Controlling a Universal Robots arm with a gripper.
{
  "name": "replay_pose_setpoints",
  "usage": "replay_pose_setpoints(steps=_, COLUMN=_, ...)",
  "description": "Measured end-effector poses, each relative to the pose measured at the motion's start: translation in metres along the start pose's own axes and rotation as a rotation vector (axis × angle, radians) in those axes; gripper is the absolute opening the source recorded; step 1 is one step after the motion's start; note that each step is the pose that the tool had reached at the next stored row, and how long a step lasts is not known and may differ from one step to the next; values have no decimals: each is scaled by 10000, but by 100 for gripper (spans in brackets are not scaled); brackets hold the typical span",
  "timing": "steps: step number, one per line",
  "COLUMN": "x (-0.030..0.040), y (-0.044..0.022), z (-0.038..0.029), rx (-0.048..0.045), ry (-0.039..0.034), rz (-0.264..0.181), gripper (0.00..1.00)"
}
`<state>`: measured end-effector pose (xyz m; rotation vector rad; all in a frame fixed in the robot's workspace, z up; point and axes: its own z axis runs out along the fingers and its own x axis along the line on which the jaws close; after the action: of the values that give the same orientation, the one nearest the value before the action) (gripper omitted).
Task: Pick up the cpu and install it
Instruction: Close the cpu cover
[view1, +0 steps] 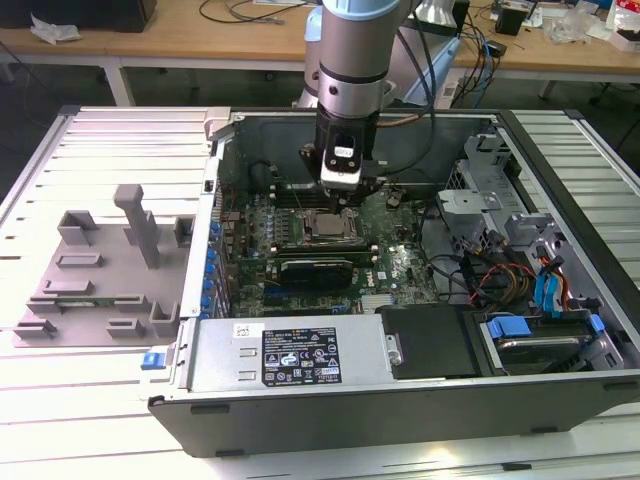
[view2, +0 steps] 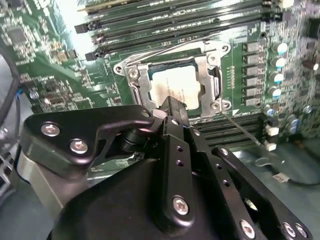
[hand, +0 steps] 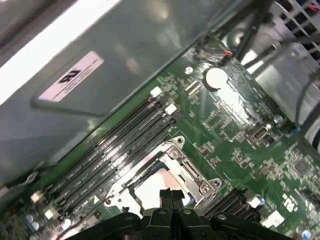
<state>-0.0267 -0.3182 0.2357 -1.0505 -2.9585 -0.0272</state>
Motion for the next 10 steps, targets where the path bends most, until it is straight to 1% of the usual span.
replay_pose_setpoints(steps=4, x=0, y=0, z=0, rx=8, ry=15, rz=-954, gripper=11)
replay_pose_setpoints(steps=6, x=0, y=0, z=0, rx=11, ry=21, rz=-1329, gripper=11)
replay_pose_setpoints(steps=7, x=0, y=0, z=0, rx=13, ry=27, rz=-1710, gripper=11)
replay_pose_setpoints(steps=8, x=0, y=0, z=0, rx=16, ry=31, rz=-1972, gripper=11)
replay_pose_setpoints(steps=9, x=0, y=0, z=0, rx=17, ry=33, rz=-2135, gripper=11)
replay_pose_setpoints(steps=10, x=0, y=0, z=0, rx=20, ry=40, rz=-2540, gripper=11)
